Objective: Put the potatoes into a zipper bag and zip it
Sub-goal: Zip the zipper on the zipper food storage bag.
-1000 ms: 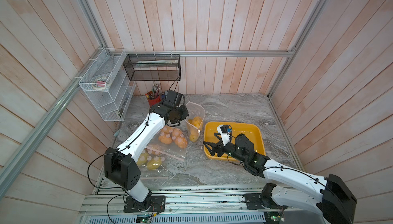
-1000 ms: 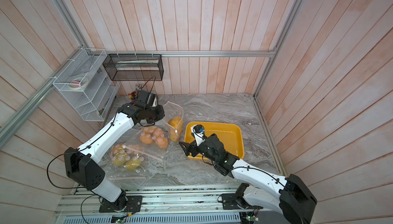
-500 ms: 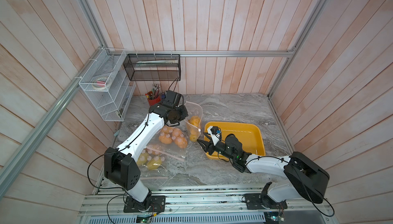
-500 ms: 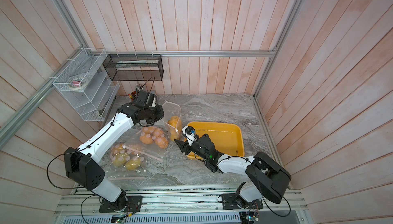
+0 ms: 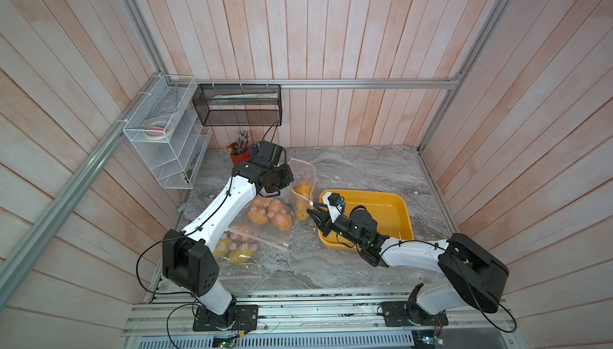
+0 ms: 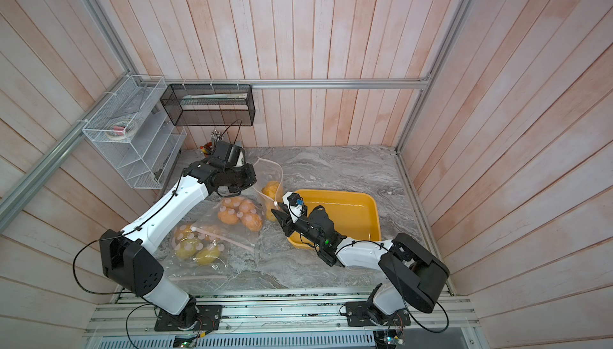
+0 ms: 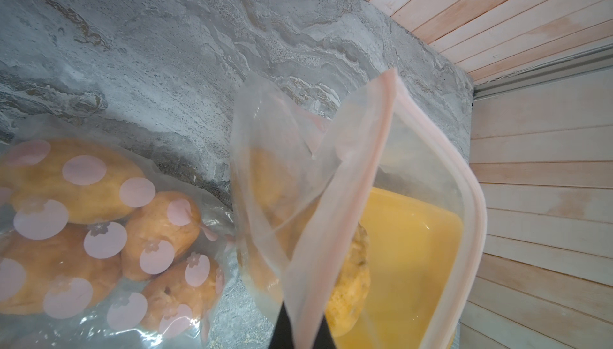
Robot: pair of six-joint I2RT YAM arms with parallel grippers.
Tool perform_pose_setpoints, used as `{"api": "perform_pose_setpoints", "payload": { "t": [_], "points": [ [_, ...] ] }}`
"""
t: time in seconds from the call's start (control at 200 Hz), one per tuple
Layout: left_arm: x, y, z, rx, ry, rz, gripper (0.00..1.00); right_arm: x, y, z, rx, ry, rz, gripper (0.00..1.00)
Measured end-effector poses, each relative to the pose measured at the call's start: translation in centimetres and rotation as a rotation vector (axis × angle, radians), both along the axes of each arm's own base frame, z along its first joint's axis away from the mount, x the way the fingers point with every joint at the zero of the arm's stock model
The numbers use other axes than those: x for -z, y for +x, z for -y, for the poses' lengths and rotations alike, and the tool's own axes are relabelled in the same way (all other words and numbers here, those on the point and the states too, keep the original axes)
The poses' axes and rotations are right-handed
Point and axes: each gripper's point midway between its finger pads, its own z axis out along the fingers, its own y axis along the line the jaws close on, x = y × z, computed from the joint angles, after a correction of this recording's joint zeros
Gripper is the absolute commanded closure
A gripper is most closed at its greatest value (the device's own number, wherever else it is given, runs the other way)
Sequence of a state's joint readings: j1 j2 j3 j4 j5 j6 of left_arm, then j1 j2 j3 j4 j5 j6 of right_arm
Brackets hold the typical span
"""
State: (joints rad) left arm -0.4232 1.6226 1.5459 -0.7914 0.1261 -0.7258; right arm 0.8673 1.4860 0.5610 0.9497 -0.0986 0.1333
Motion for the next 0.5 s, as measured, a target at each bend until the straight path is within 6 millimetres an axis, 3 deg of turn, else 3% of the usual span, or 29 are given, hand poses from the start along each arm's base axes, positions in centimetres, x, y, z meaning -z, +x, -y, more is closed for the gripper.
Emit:
{"api": "perform_pose_setpoints", "payload": {
  "t": [0.115, 0.265, 0.5],
  "points": [
    [-0.02, 0.00, -0.01, 0.000, -0.001, 0.000, 1.00, 0.35, 0.44, -0.37, 0.006, -0.008, -0.006, 0.68],
    [-0.04, 0.01, -0.10, -0.002, -0.001, 0.000, 1.00, 0.55, 0.66, -0.47, 0.011, -0.012, -0.008, 0.85],
    [0.08, 0.01, -0.18, -0.003, -0.001, -0.002, 1.00, 0.35, 0.79, -0.34, 0.022, -0.009, -0.004, 0.98]
  ]
}}
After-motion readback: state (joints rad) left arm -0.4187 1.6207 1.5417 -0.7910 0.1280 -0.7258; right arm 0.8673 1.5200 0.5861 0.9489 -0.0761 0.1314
